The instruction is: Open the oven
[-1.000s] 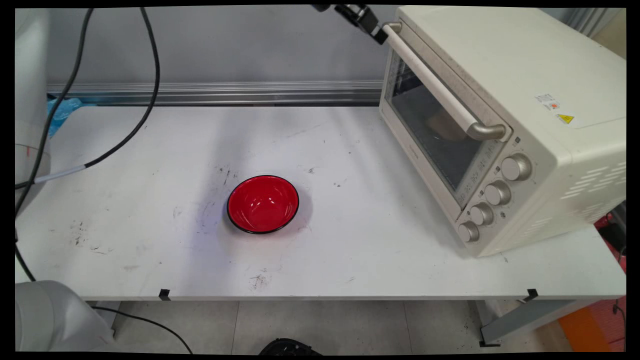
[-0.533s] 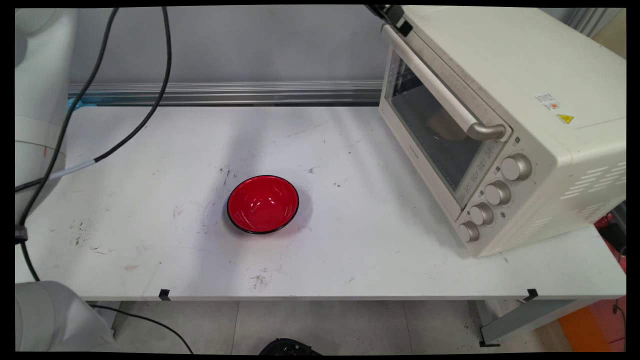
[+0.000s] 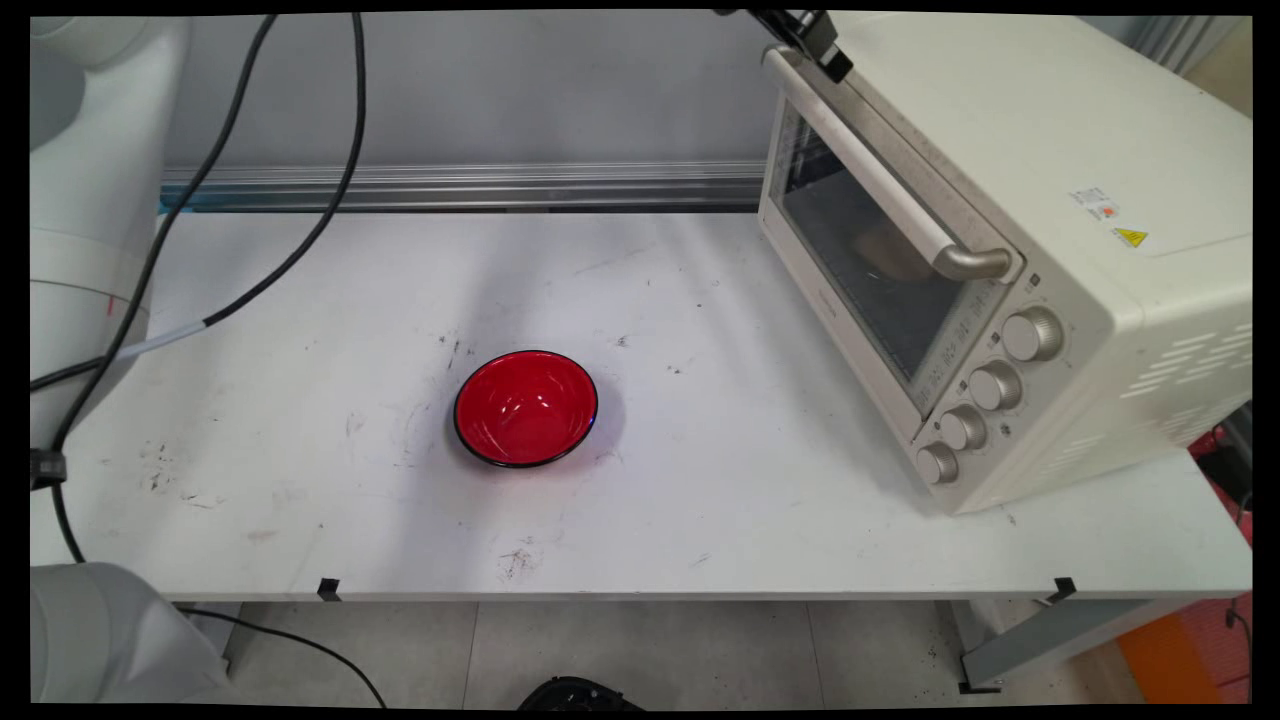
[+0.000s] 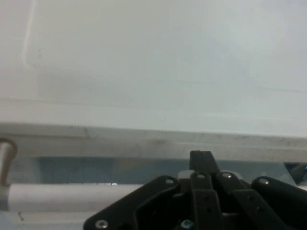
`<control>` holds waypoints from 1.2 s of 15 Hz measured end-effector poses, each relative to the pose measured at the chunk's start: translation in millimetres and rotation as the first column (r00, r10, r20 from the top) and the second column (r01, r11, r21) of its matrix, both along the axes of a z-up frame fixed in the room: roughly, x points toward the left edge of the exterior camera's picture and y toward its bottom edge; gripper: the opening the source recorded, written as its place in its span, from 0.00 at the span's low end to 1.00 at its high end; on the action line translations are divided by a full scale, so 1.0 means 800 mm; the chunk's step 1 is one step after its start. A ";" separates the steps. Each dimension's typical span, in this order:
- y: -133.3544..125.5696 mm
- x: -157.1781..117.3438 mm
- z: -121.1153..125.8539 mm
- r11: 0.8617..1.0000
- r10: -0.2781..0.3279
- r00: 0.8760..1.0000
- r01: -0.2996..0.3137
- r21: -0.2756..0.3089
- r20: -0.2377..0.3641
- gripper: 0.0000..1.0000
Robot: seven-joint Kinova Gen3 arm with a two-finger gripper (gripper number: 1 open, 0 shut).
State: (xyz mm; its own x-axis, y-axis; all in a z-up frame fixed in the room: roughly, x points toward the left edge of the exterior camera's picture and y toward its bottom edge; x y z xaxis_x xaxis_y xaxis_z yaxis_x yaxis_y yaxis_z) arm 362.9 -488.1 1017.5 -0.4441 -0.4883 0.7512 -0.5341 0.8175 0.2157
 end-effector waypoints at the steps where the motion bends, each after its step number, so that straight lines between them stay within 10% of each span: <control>1: -0.001 -0.005 -0.003 1.000 -0.004 1.000 0.004 0.001 -0.001 0.00; 18: -0.006 -0.042 -0.048 0.999 -0.033 0.999 0.032 0.035 0.009 0.00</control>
